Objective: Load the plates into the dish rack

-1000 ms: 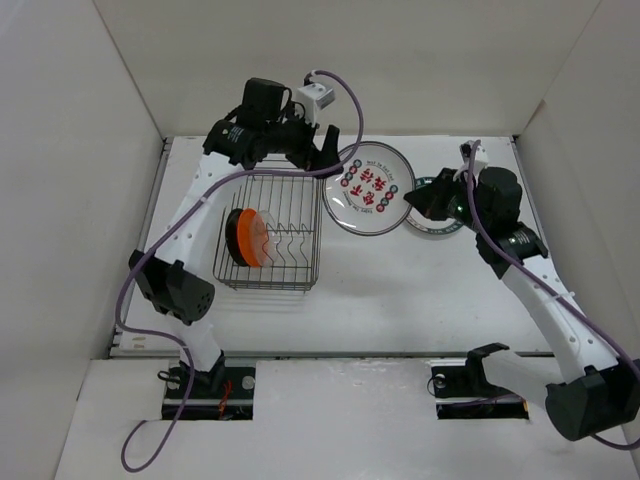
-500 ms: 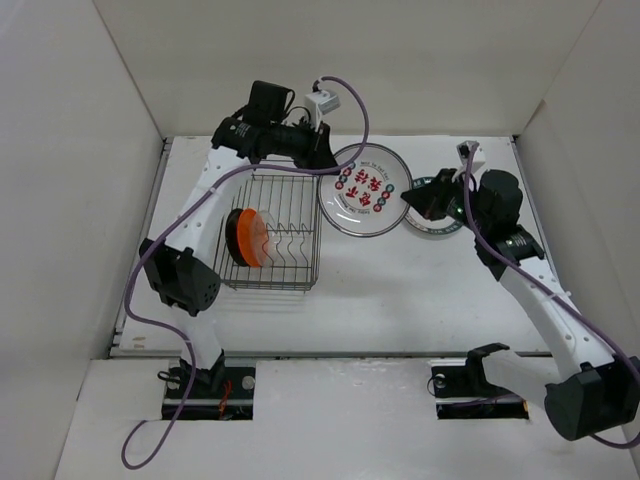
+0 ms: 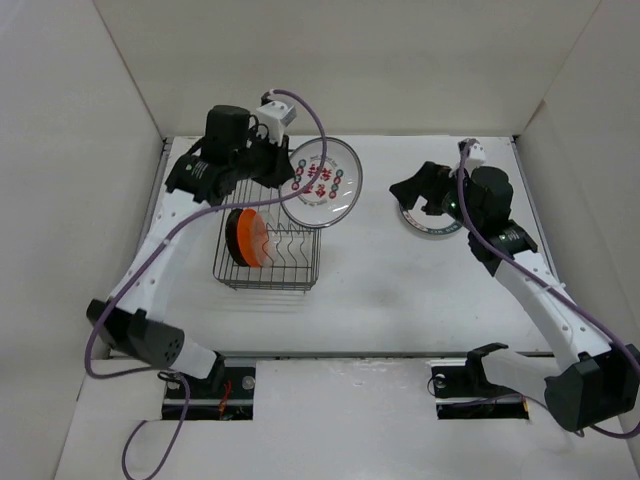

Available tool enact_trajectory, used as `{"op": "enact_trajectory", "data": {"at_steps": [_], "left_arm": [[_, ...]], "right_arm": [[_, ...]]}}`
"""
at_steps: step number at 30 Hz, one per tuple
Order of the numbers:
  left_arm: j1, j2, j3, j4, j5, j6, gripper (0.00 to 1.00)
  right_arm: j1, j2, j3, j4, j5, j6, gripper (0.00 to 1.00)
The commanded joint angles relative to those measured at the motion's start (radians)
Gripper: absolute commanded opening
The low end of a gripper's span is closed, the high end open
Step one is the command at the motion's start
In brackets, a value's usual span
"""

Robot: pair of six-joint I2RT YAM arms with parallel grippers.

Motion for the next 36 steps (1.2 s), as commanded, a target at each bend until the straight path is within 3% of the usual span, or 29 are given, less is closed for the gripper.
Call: {"op": "enact_trajectory", "data": {"at_steps": [1, 2, 4, 8, 14, 36], "left_arm": [[-0.076, -0.139, -0.091, 0.072, -0.42, -0.009, 0.0], [-0.093, -0.139, -0.092, 0.053, -0.566, -0.025, 0.0], [-0.116, -0.151, -0.102, -0.002, -0.694, -0.049, 0.0], [-0.138, -0.14, -0.093, -0.102, -0.848, -0.095, 0.0], [-0.138, -0.093, -0.093, -0.255, -0.862, -0.199, 0.0], [-0.165, -0.093, -0.13, -0.275, -0.908, -0.267, 0.0]], "right_arm": [[0.017, 0.02, 0.086, -0.13, 0.208, -0.018, 1.0], [0.017, 0.036, 0.096, -0.153, 0.228, -0.018, 1.0], [0.017, 0.048, 0.105, -0.19, 0.261, -0.018, 1.0], [0.017, 0.057, 0.116, -0.234, 0.294, -0.018, 1.0], [0.017, 0.048, 0.105, -0.27, 0.324, -0.009, 1.0], [0.017, -0.015, 0.042, -0.28, 0.334, 0.009, 1.0]]}}
